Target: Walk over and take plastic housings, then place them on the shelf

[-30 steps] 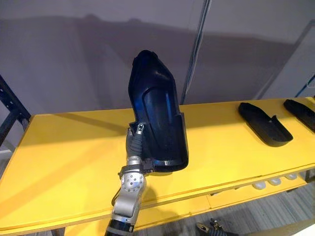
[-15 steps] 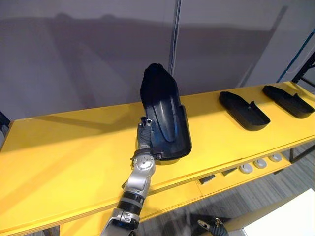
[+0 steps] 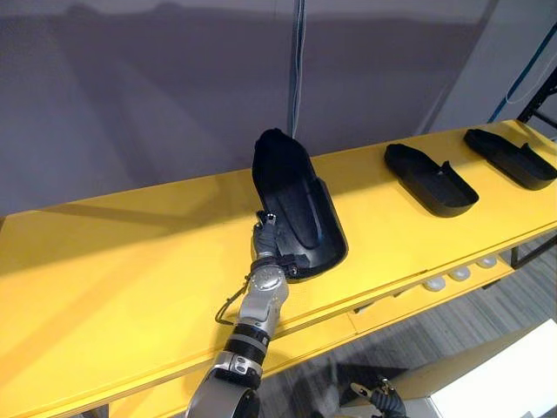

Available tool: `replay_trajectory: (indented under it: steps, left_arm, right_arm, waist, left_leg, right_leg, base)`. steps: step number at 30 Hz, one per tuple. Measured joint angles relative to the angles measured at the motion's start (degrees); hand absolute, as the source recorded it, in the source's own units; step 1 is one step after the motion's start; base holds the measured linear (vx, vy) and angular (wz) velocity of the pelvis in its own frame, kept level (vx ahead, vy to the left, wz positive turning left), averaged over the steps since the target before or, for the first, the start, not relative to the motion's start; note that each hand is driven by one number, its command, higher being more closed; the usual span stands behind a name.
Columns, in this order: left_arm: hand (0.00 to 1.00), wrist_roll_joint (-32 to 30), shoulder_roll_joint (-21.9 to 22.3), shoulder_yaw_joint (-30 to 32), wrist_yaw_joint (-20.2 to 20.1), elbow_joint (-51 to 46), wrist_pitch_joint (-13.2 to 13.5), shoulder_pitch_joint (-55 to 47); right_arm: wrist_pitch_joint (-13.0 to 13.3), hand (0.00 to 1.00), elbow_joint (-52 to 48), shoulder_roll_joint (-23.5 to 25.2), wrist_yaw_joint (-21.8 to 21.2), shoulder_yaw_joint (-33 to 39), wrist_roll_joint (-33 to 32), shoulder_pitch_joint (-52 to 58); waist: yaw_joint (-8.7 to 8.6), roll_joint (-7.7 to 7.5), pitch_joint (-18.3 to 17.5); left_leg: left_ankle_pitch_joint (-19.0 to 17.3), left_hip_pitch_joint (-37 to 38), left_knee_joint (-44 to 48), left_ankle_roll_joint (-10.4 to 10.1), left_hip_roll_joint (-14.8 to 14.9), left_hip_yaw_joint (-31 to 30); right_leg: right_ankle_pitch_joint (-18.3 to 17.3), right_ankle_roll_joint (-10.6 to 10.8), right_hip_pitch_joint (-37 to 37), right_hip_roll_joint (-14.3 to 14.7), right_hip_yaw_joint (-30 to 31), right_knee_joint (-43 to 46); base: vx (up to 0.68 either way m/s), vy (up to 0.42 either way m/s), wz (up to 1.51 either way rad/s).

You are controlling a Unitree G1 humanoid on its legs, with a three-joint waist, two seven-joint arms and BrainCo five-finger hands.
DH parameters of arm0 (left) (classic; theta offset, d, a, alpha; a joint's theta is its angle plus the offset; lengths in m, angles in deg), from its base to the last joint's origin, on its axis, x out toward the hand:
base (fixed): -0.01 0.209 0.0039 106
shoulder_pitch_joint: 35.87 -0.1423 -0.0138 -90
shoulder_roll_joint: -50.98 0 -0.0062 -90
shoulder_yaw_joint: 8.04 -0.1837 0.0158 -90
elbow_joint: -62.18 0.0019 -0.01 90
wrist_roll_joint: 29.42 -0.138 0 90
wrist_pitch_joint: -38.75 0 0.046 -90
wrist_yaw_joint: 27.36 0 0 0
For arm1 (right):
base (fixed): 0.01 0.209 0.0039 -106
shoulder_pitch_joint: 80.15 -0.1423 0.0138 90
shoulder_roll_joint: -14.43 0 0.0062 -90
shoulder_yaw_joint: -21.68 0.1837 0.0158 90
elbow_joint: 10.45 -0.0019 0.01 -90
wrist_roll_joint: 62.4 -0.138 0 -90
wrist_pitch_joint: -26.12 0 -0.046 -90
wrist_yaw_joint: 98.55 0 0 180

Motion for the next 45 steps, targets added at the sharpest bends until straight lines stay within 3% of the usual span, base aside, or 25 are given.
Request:
replay_trajectory:
  steps: [7, 17, 29, 37, 45]
  left_arm:
    - [0.00, 1.04, -0.29, 1.52, -1.17, 1.36, -0.02, 0.49]
    - [0.00, 2.06, -0.35, 2.07, -1.14, 1.78, 1.30, 0.50]
    - [0.00, 2.17, -1.09, 1.98, -1.61, 0.26, 1.58, -0.30]
    - [0.00, 1.53, -1.66, -0.24, 0.11, -9.69, 1.71, -3.66]
    - [0.00, -8.24, -2.49, -0.92, 1.38, -25.62, 2.98, -4.52]
  right_arm:
    - [-0.63, 0.00, 0.69, 0.94, 0.11, 2.70, -1.24, -3.76]
    - [-0.72, 0.00, 1.92, 1.22, 0.11, 3.48, -1.27, -6.23]
    - [-0.83, 0.00, 1.84, 1.30, 0.10, 3.31, -1.31, -6.47]
    - [-0.94, 0.00, 1.84, 1.42, 0.11, 1.96, -1.53, -5.25]
    - [-0.63, 0.00, 1.81, 1.54, 0.11, 1.02, -1.64, -1.86]
  waist:
    - [-0.79, -0.16, 0.36]
    - [-0.63, -0.28, 1.55]
    - [-0.64, -0.35, 1.79]
    - [0.26, -0.33, 1.93]
    - [1.35, -0.33, 1.92]
  left_leg:
    - [2.22, 0.88, -2.39, -1.15, 0.14, -0.74]
    - [3.95, 1.14, -3.77, -0.21, 0.53, -1.42]
    - [4.59, 1.85, -5.08, -0.42, 1.15, -1.70]
    - [4.42, 1.88, -4.87, -0.63, 1.22, -1.89]
    - [4.12, 2.14, -4.65, -0.99, 1.38, -1.92]
  right_leg:
    - [1.47, -0.11, 1.50, 0.11, -1.23, -2.49]
    - [5.22, -0.42, 3.83, 0.83, -1.60, -7.83]
    - [5.33, -0.46, 4.48, 1.54, -2.24, -8.44]
    - [4.57, -0.63, 4.20, 1.54, -2.48, -7.25]
    - [3.54, -0.90, 4.07, 1.54, -2.62, -5.63]
  base:
    - [-0.05, -0.011, 0.08]
    - [-0.08, -0.007, 0.03]
    - [-0.02, -0.009, 0.01]
    - [-0.01, -0.005, 0.02]
    - [0.00, -0.001, 0.00]
